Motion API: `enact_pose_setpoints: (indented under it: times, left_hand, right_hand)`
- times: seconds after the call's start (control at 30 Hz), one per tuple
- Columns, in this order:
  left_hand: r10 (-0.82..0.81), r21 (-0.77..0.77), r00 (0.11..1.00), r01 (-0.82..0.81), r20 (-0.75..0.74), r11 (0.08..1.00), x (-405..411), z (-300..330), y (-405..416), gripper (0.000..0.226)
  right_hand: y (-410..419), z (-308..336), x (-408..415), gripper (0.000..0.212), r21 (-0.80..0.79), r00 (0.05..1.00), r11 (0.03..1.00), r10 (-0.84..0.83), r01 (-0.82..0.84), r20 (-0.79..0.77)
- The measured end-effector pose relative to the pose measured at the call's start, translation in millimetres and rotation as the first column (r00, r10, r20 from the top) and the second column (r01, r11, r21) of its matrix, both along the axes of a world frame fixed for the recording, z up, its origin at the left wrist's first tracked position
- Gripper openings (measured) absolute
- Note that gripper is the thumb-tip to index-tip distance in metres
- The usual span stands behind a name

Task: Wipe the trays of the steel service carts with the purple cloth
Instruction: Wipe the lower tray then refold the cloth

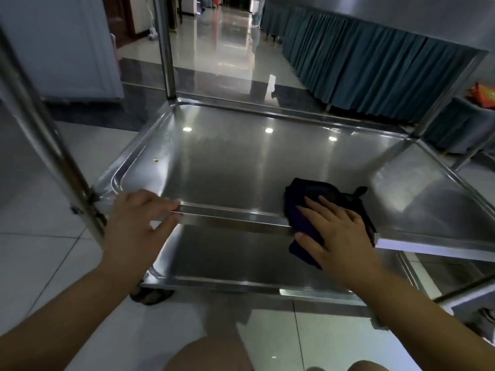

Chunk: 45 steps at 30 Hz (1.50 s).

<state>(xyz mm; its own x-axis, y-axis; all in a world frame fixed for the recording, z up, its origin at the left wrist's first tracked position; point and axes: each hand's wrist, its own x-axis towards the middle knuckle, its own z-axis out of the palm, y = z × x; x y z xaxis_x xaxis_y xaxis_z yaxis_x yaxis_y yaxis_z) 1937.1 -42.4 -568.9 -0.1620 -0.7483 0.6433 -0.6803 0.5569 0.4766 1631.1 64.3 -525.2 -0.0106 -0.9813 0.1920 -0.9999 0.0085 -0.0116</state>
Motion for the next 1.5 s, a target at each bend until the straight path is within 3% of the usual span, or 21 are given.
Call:
enact_pose_setpoints:
  times: [0.13,0.3,0.47,0.73,0.93,1.03,1.17,1.37,1.5]
  left_hand:
    - [-0.004,0.004,0.998,0.004,-0.056,1.000,8,-4,-3,0.032]
    - [-0.059,-0.022,0.997,0.058,-0.052,0.998,15,-9,-8,0.028]
    - [-0.115,-0.073,0.993,0.117,0.028,0.990,28,-12,-12,0.027]
    - [-0.160,-0.213,0.987,0.156,-0.004,0.965,33,-24,-22,0.031]
    - [-0.196,-0.230,0.980,0.195,0.020,0.953,39,-23,-28,0.024]
    - [-0.053,-0.187,0.994,0.070,0.095,0.980,51,-19,-28,0.031]
    - [0.096,-0.201,0.982,-0.063,0.163,0.978,62,-23,-24,0.043]
    - [0.088,-0.171,0.993,-0.073,0.083,0.983,61,-26,-25,0.038]
    - [0.033,-0.136,0.997,-0.023,0.071,0.990,64,-29,-23,0.035]
  right_hand:
    - [-46,12,58,0.078,0.177,0.984,0.969,0.163,-0.174,0.077]
    - [-120,18,108,0.055,0.365,0.958,0.888,0.231,-0.280,0.172]
    - [-190,10,120,0.055,0.316,0.975,0.923,0.198,-0.220,0.100]
    - [-265,15,146,0.064,0.346,0.997,0.937,-0.057,0.039,0.044]
    - [-212,10,166,0.063,0.306,0.992,0.943,0.120,-0.129,0.048]
    - [-180,10,176,0.063,0.337,0.972,0.912,0.230,-0.234,0.053]
    - [-168,12,178,0.062,0.385,0.965,0.887,0.258,-0.255,0.045]
    - [-216,9,189,0.059,0.315,0.976,0.925,0.216,-0.214,0.027]
    - [-283,6,190,0.056,0.330,0.973,0.927,0.216,-0.178,-0.081]
